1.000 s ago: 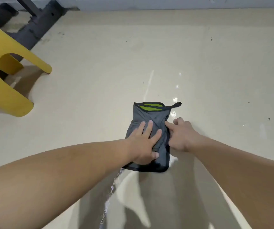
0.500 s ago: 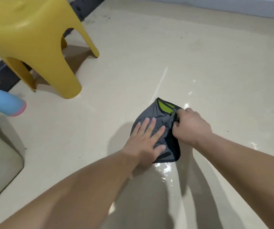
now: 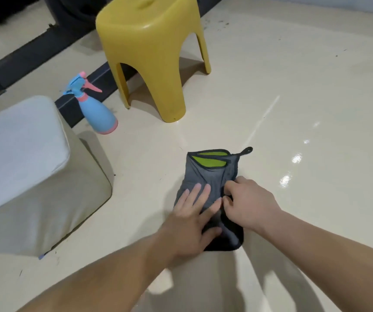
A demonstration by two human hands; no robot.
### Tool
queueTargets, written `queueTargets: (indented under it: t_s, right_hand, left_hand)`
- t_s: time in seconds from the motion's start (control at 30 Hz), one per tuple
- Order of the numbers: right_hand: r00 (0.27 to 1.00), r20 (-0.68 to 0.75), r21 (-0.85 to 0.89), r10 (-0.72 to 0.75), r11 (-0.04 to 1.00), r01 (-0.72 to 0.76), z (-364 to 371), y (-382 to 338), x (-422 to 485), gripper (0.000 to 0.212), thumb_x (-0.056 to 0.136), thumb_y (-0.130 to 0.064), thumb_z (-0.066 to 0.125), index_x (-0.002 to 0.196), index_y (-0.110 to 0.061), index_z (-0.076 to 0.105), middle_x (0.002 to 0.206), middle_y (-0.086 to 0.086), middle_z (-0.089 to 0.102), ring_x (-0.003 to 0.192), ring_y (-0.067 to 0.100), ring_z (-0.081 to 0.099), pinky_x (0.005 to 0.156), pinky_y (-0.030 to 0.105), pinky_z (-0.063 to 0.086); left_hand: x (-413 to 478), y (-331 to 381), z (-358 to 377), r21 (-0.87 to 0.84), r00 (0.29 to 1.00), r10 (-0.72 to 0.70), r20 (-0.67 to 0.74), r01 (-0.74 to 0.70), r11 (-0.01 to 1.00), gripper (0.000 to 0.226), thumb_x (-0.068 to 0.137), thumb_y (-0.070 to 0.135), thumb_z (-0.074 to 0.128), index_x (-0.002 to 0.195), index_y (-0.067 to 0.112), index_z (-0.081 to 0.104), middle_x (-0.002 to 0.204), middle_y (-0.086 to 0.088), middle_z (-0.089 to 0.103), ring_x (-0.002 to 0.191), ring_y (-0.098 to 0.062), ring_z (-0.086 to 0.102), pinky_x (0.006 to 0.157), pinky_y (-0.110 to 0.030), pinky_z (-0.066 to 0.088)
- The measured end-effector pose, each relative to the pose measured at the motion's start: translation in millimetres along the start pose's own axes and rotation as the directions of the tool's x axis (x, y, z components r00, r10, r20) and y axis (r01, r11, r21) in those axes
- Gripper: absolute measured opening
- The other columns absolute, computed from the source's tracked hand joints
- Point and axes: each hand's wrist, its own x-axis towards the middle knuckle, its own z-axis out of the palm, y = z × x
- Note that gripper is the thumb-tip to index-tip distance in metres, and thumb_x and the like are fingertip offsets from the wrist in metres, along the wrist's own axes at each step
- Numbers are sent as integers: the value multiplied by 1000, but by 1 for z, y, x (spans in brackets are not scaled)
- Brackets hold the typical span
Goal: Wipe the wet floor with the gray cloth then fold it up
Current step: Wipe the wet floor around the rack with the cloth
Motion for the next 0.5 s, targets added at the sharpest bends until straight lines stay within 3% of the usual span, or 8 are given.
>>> queueTargets:
  t_s: [0.07,0.17,0.23,0.3,0.37,0.43,0.5]
  right_hand:
    - [999,-4,45,-40,998,40,0,1,0,22,96,-36,46,111,-26,58,110,-6,57,116,19,51,78,34,49]
    - [994,6,83,-107,991,106,1,1,0,27,97,-34,49,122,-28,58,119,-13,56,124,11,45,82,32,49]
    - [993,24,113,-114,987,110,3,3,-4,29,98,-35,48,124,-29,59,124,-14,54,128,10,43,86,33,51]
    - [992,29,125,-124,985,120,5,6,-8,29,100,-35,46,126,-29,59,126,-14,54,129,10,43,88,35,51]
    - [992,4,131,-123,984,121,5,11,-13,28,101,-34,45,123,-29,62,124,-14,56,127,10,45,88,36,52]
    - [992,-47,122,-120,985,125,3,17,-20,26,100,-32,45,118,-27,64,121,-12,58,125,11,46,86,35,52]
    - [990,-96,106,-105,988,115,2,30,-31,22,98,-28,49,113,-24,64,118,-10,58,122,12,48,84,34,52]
  left_hand:
    - [9,-43,-13,67,999,-4,-36,7,998,66,104,64,23,163,37,11,172,-8,-3,158,-28,-13,128,-48,0]
    - [19,-74,-30,55,922,-370,115,366,929,67,103,63,12,159,36,-14,168,-6,-26,151,-23,-33,126,-46,-13]
    - [15,-68,-19,-59,859,-510,41,511,857,68,104,62,14,161,34,-10,169,-8,-24,153,-25,-30,126,-47,-13]
    - [3,-44,-4,-125,794,-600,-95,589,799,70,103,62,15,164,30,4,171,-13,-10,157,-31,-16,127,-50,-8]
    - [-6,-11,10,-87,774,-622,-114,616,783,74,100,62,6,164,27,3,171,-18,-6,157,-37,-11,126,-53,-4]
    - [-15,23,19,-61,805,-589,-68,586,808,75,98,63,3,163,26,-2,170,-19,-10,156,-40,-13,125,-55,-5]
    - [-16,54,26,-70,846,-517,-128,512,856,74,100,60,18,163,21,18,170,-22,8,156,-44,4,124,-58,6]
